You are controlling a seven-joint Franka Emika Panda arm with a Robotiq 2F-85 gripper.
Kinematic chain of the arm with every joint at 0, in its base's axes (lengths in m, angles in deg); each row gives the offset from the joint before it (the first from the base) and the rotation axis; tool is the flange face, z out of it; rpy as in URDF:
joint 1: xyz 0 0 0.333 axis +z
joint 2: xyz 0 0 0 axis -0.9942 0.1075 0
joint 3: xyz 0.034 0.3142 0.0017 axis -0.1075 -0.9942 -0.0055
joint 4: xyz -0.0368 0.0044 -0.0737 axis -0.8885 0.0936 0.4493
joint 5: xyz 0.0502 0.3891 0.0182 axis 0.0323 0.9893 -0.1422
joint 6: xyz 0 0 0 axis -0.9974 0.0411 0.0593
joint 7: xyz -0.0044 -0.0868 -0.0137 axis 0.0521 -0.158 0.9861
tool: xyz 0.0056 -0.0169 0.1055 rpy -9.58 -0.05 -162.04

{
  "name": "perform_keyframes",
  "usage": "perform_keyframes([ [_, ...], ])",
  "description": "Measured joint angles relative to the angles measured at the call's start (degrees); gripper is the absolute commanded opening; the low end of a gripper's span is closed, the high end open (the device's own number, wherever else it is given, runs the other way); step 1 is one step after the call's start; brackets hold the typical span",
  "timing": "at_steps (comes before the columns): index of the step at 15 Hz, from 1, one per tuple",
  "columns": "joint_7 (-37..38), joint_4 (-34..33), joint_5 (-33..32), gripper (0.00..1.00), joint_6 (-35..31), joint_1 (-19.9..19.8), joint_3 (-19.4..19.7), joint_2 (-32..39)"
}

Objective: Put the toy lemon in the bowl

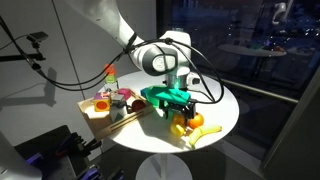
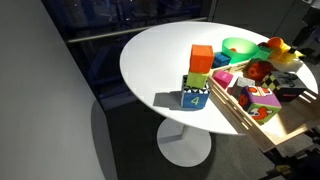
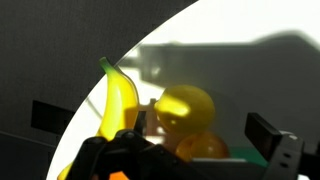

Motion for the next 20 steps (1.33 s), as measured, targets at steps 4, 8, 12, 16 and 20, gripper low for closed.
perform_keyframes([
  [4, -0.1, -0.6, 0.0, 1.0, -0.5, -0.2, 0.0, 1.3],
  [8, -0.4, -1.6, 0.0, 1.0, -0.6, -0.7, -0.1, 2.8],
  [12, -0.7, -2.3, 0.0, 1.0, -0.6, -1.1, -0.4, 4.1],
  [16, -0.8, -3.0, 0.0, 0.98, -0.6, -1.2, -0.4, 5.2],
  [20, -0.9, -3.3, 0.0, 0.64, -0.6, -1.3, -0.5, 6.0],
])
